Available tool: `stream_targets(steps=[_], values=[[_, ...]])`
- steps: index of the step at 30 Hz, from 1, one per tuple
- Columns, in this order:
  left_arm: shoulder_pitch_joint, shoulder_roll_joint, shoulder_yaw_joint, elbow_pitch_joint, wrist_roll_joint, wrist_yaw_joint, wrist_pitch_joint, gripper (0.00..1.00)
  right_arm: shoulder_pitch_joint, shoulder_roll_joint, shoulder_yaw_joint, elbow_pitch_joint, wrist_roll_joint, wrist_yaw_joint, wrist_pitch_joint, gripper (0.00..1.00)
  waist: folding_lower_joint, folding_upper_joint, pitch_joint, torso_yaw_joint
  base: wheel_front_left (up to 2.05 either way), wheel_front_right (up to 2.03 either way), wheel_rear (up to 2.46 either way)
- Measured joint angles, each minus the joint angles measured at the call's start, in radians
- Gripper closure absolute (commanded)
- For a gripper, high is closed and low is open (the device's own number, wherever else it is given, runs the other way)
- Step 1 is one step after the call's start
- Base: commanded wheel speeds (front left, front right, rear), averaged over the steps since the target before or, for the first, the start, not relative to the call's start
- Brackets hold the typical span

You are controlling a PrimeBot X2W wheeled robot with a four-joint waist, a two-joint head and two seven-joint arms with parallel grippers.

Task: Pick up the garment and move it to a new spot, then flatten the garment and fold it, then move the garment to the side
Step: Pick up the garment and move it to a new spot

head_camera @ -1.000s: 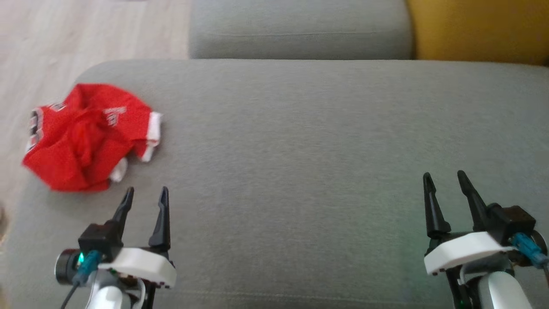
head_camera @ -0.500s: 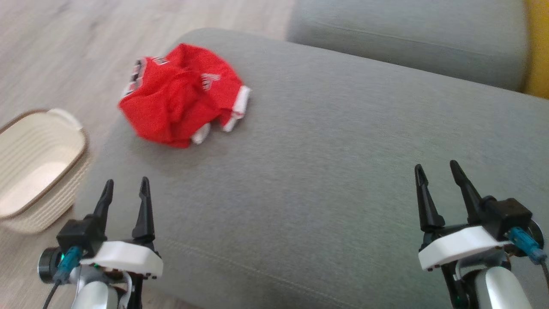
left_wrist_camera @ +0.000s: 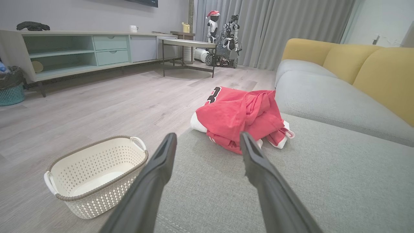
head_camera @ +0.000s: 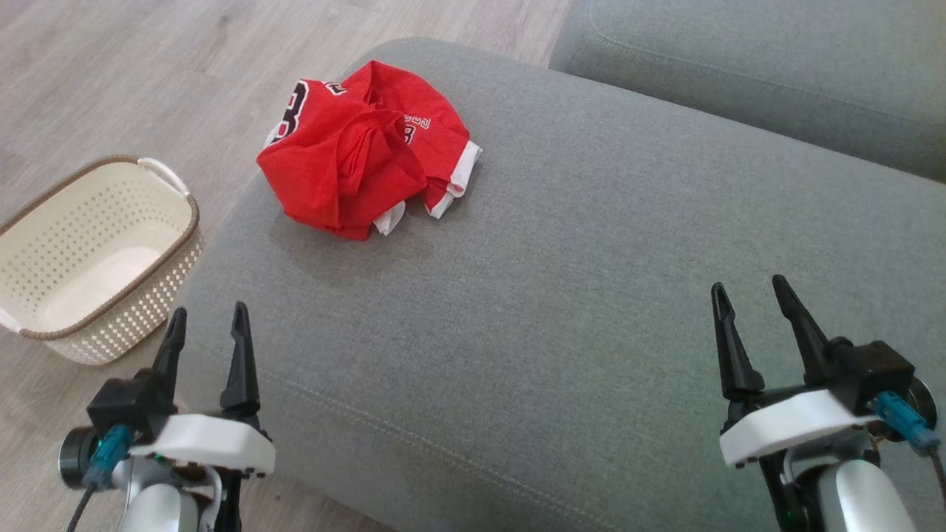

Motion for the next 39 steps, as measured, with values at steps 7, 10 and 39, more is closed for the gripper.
stream_targets(steps=[7, 10, 39], values=[[-0.012, -0.008, 0.003, -0.001, 0.006, -0.011, 0.0, 0.0, 0.002, 0.0, 0.001, -0.007, -0.002, 0.0, 0.01, 0.0, 0.0, 0.0, 0.023, -0.012, 0.0, 0.0, 0.0], [-0.044, -0.009, 0.006, 0.008, 0.007, -0.012, 0.0, 0.0, 0.0, 0.0, 0.001, -0.022, -0.008, 0.0, 0.019, 0.0, 0.0, 0.0, 0.041, -0.021, 0.0, 0.0, 0.0], [-0.773, 0.099, 0.075, 0.752, -0.048, -0.077, -0.007, 1.0, -0.161, -0.034, 0.007, -0.179, -0.084, 0.0, 0.123, 0.0, 0.0002, -0.0001, 0.397, -0.214, 0.0, 0.0, 0.0]])
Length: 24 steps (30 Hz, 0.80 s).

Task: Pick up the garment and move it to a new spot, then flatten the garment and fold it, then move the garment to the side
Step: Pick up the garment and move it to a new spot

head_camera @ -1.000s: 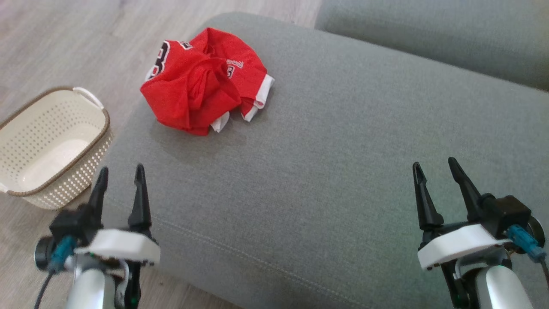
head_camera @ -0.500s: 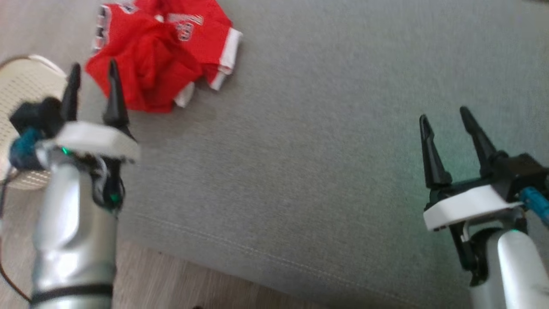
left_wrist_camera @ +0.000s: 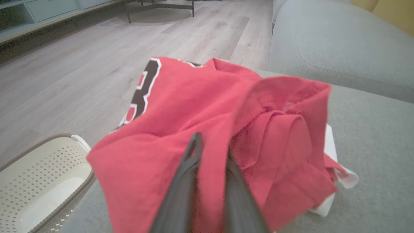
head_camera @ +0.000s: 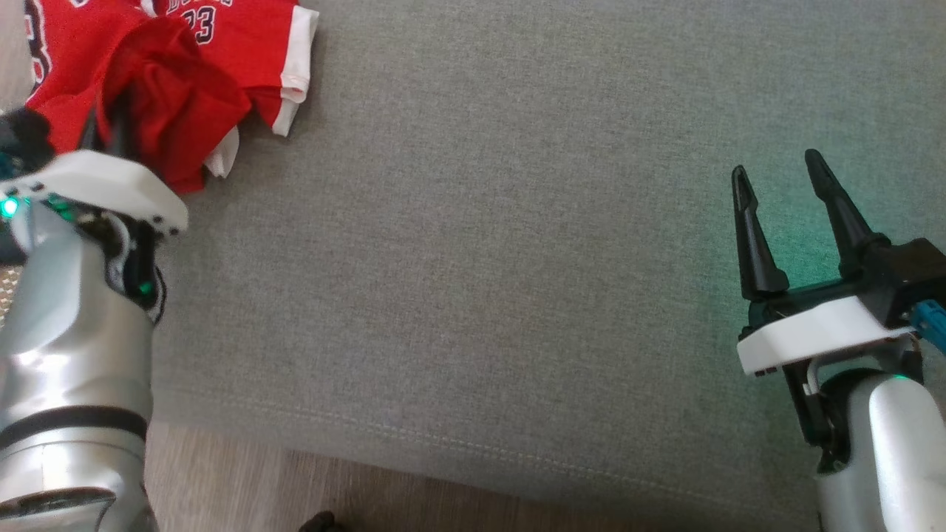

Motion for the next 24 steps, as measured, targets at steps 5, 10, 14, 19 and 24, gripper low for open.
stream_targets(steps=[5, 10, 14, 19, 24], values=[[0.01, 0.004, 0.038, -0.158, 0.011, 0.008, 0.0, 1.0, 0.0, 0.002, -0.011, 0.008, 0.003, 0.0, -0.01, 0.0, -0.0001, 0.0, -0.022, 0.008, 0.0, 0.0, 0.0], [0.052, 0.01, 0.062, -0.316, 0.03, 0.012, 0.0, 1.0, 0.0, 0.005, -0.02, 0.021, 0.007, 0.0, -0.024, 0.0, -0.0002, 0.0, -0.057, 0.015, 0.0, 0.0, 0.0], [0.109, 0.021, 0.076, -0.47, 0.045, 0.003, 0.0, 1.0, 0.002, 0.012, -0.031, 0.037, 0.017, 0.0, -0.046, 0.0, -0.0002, 0.0, -0.106, 0.017, 0.0, 0.0, 0.0], [0.194, 0.025, 0.065, -0.646, 0.058, -0.005, 0.0, 1.0, 0.031, 0.02, -0.044, 0.053, 0.037, 0.0, -0.072, 0.0, -0.0002, 0.0, -0.182, 0.01, 0.0, 0.0, 0.0], [0.341, 0.03, 0.043, -0.825, 0.061, -0.006, 0.05, 1.0, 0.099, 0.028, -0.051, 0.064, 0.068, 0.0, -0.092, 0.0, -0.0002, 0.0, -0.262, -0.011, 0.0, 0.0, 0.0]])
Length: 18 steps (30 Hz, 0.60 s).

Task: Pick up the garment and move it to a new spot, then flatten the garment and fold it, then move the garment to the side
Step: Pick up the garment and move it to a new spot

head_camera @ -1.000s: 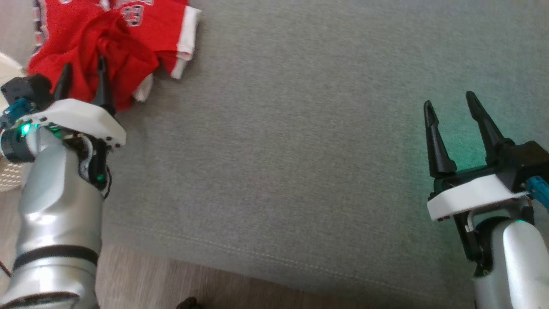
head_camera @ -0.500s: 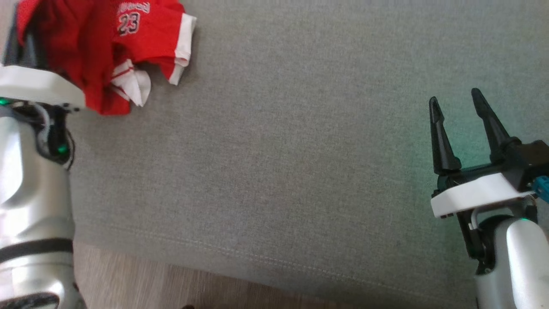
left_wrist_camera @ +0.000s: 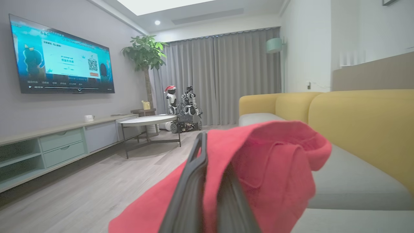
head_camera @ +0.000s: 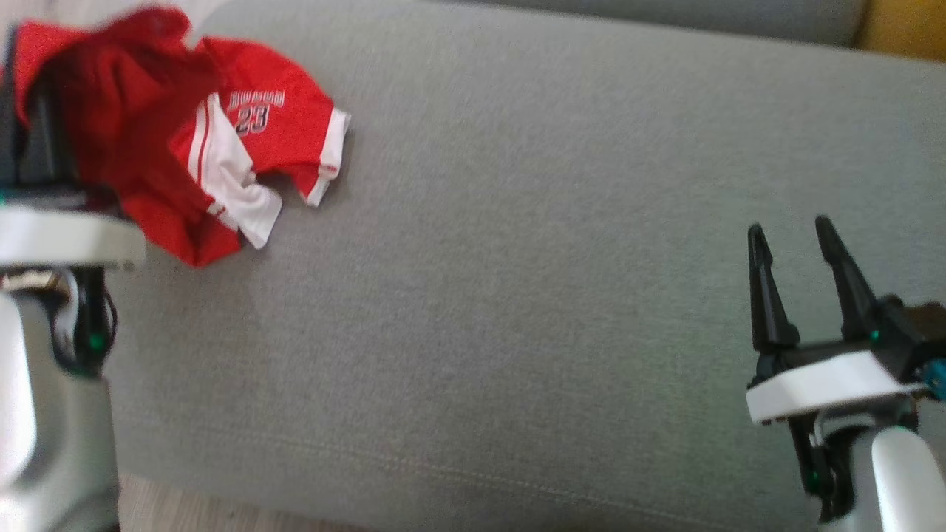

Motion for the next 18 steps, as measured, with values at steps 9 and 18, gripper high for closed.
stream_targets(steps=[9, 18], values=[[0.243, -0.032, -0.075, -0.301, -0.007, 0.001, 0.157, 1.0, 0.081, 0.004, -0.008, 0.001, 0.05, 0.0, -0.008, 0.0, 0.0, 0.0, -0.097, -0.087, 0.0, 0.0, 0.0], [0.289, -0.109, -0.23, -0.319, -0.045, 0.001, 0.188, 1.0, 0.091, 0.006, 0.018, -0.026, 0.078, 0.0, -0.003, 0.0, 0.0, 0.0, -0.125, -0.24, 0.0, 0.0, 0.0]])
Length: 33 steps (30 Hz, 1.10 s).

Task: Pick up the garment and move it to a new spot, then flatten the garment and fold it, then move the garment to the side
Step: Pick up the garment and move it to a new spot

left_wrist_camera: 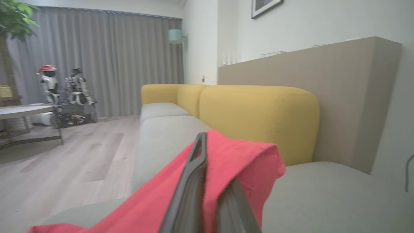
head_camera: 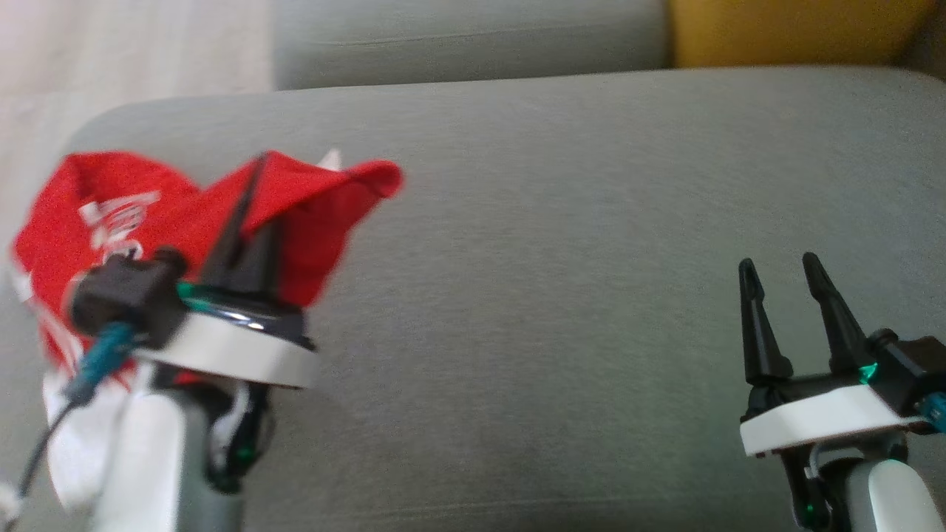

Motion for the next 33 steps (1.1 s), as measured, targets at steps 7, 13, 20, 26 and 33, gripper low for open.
stream_targets(steps=[7, 13, 20, 26, 33], values=[[-0.137, -0.024, -0.159, 0.12, -0.018, -0.006, 0.0, 1.0, -0.01, 0.0, 0.033, -0.014, 0.033, 0.0, -0.008, 0.0, 0.0, 0.0, 0.052, -0.163, 0.0, 0.0, 0.0], [-0.307, -0.035, -0.255, 0.214, -0.034, -0.009, -0.015, 1.0, -0.053, 0.0, 0.057, -0.008, 0.067, 0.0, -0.046, 0.0, 0.0, 0.0, 0.13, -0.305, 0.0, 0.0, 0.0], [-0.447, -0.044, -0.3, 0.417, -0.034, -0.01, 0.031, 1.0, -0.074, 0.0, 0.085, 0.012, 0.114, 0.0, -0.103, 0.0, 0.0001, 0.0, 0.246, -0.427, 0.0, 0.0, 0.0], [-0.474, -0.03, -0.329, 0.646, -0.036, -0.01, 0.08, 1.0, -0.119, 0.001, 0.124, 0.043, 0.149, 0.0, -0.144, 0.0, 0.0001, 0.0, 0.338, -0.49, 0.0, 0.0, 0.0], [-0.52, -0.028, -0.37, 0.743, -0.077, -0.01, 0.074, 0.0, -0.132, 0.001, 0.12, 0.083, 0.16, 0.0, -0.162, 0.0, 0.0001, 0.0, 0.369, -0.502, 0.0, 0.0, 0.0]])
